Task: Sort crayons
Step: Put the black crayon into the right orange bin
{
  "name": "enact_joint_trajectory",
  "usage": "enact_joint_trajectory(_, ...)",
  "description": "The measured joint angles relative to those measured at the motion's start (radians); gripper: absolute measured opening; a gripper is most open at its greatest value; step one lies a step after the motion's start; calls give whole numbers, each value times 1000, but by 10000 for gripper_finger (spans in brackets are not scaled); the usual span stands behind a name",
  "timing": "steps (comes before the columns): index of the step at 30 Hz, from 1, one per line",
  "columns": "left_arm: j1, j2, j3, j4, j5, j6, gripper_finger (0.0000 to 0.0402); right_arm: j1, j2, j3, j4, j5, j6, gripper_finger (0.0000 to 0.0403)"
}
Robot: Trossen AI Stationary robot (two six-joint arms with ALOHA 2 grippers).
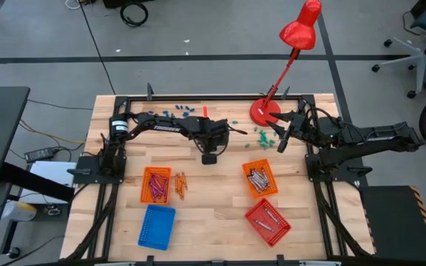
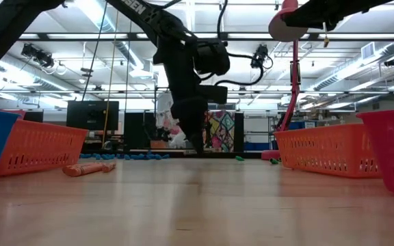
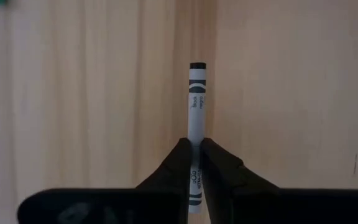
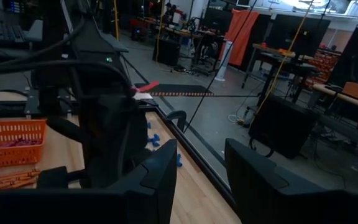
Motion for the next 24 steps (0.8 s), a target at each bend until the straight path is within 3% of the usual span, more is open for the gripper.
enact_joint_trajectory(6,-28,-30,1,75,-8,0,31,0,0,0,-1,1,-1,139)
enact_joint_trajectory(24,-202,-24,3,668,5,206,32,0,0,0,4,5,-3,139)
